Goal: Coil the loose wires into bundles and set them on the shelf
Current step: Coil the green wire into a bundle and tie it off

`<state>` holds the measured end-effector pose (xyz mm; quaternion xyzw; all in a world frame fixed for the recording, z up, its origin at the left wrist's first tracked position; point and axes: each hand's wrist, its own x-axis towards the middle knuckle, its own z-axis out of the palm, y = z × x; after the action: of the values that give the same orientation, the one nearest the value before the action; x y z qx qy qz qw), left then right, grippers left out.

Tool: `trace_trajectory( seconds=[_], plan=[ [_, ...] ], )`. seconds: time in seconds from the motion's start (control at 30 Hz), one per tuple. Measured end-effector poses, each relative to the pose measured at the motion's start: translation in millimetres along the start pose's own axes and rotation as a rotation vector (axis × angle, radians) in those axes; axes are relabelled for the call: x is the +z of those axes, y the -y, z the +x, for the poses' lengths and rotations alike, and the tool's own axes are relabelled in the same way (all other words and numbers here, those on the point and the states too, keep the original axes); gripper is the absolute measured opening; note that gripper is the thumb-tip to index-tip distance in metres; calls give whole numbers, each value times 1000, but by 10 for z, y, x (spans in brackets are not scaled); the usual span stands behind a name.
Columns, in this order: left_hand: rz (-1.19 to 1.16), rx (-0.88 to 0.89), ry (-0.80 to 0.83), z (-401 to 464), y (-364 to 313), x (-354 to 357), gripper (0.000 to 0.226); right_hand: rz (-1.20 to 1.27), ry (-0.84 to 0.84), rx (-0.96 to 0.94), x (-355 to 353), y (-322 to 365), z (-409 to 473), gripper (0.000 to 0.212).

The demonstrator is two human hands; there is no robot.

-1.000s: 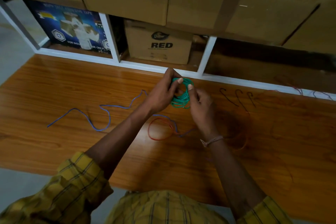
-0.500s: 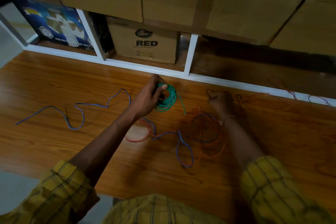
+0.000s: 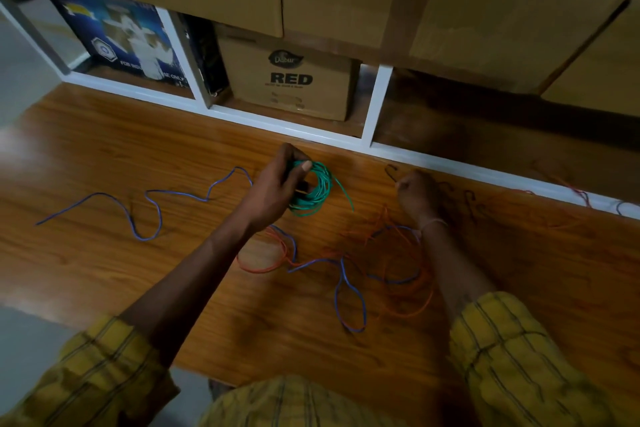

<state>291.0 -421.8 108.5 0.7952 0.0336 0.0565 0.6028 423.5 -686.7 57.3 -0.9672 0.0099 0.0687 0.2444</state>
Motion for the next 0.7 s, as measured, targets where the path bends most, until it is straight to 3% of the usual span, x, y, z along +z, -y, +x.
trace_trajectory(
  seconds=[0.13, 0.37, 0.57, 0.7],
  plan=[
    [17, -17, -16, -4, -45, 13, 15, 389, 96, -204, -189, 284, -137, 4],
    [-1, -57, -7, 12, -84, -12, 15, 539, 339, -651, -816, 784, -687, 7],
    [-26, -53, 11, 30, -111, -40, 14, 364, 416, -666, -791, 1002, -826, 3],
    [39, -20, 68, 14, -159, -61, 12, 293, 230, -629, -587, 1062, -828, 10]
  ],
)
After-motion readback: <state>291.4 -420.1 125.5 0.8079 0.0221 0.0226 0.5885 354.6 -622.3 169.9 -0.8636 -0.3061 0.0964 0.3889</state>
